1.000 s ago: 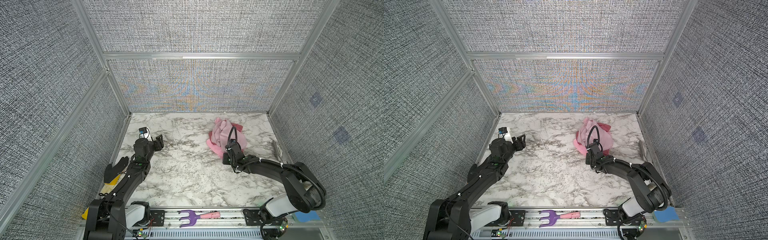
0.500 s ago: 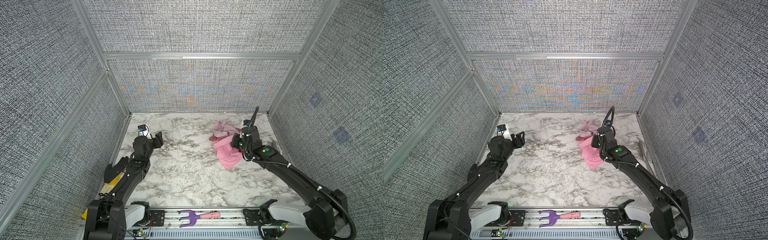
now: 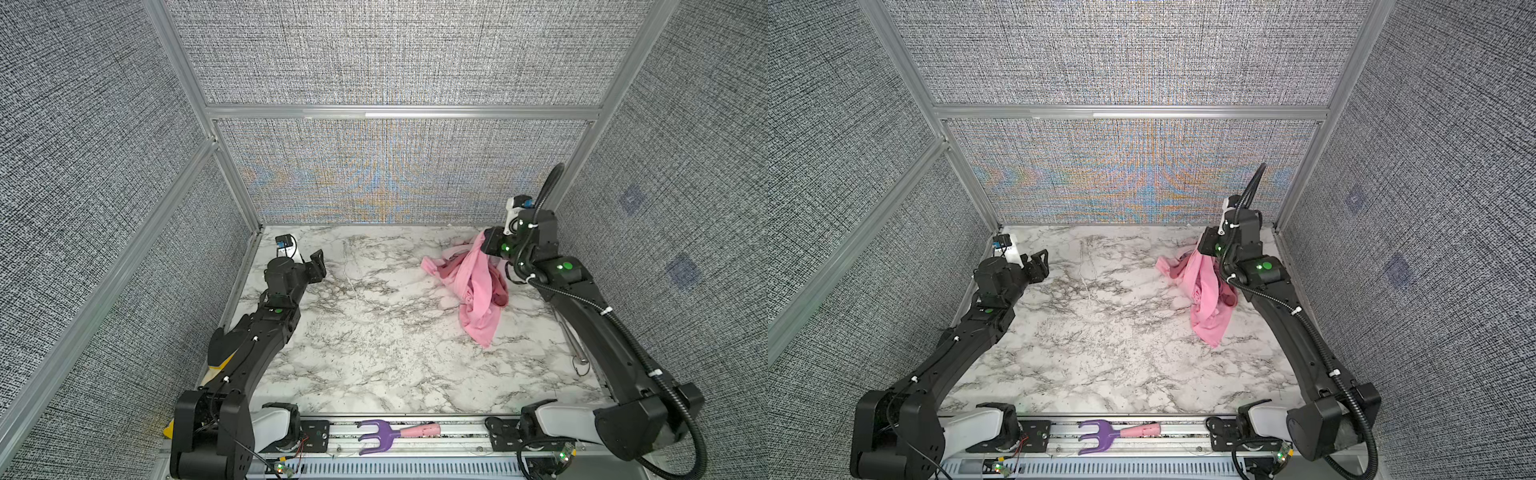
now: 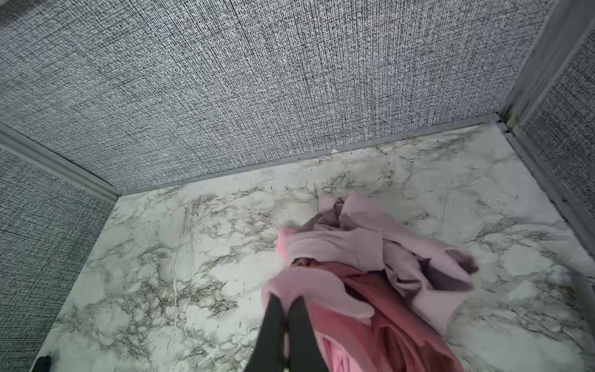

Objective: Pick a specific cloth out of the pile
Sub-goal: 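Lift the bright pink cloth high with the right gripper, pulling it free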

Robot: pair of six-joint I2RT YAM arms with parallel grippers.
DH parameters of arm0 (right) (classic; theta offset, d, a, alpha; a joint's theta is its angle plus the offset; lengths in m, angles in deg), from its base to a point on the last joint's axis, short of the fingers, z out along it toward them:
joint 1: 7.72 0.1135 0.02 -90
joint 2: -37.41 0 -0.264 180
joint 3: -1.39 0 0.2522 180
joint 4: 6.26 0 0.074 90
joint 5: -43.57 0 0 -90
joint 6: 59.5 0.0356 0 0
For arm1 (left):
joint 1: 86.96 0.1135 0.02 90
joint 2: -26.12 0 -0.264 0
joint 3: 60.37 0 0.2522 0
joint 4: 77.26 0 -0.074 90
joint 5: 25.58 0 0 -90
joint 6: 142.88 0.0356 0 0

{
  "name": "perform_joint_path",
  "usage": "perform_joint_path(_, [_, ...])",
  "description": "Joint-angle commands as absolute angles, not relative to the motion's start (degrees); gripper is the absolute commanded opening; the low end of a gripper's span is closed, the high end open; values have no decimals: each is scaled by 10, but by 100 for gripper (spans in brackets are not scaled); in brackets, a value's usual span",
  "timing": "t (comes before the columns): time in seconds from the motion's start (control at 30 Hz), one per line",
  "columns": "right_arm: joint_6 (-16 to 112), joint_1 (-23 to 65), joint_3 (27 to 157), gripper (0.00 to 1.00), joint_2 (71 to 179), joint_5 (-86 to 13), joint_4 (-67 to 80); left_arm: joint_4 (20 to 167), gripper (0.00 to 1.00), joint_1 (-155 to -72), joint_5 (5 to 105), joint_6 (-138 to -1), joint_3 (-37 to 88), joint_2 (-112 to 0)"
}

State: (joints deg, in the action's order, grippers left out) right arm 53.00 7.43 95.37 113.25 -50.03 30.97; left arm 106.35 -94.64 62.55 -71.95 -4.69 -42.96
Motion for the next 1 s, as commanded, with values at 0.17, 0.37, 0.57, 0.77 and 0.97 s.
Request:
perform_joint_path(0.17, [521, 59, 1037, 0, 1148, -447, 314, 1049, 69, -946, 633, -702, -35, -436])
perform_joint_path(0.37, [522, 55, 1090, 0, 1148, -423, 326, 1046, 69, -946, 628, -704, -31, -436])
perform_joint_path(0.57, [523, 54, 1157, 0, 1151, -374, 337, 1036, 69, -946, 621, -715, -27, -421])
perform_joint_path(0.77, [536, 55, 1260, 0, 1176, -304, 345, 1011, 69, -946, 618, -730, -15, -398])
perform_joint_path(0.97, [570, 67, 1397, 0, 1238, -203, 352, 944, 69, -945, 638, -739, 25, -375])
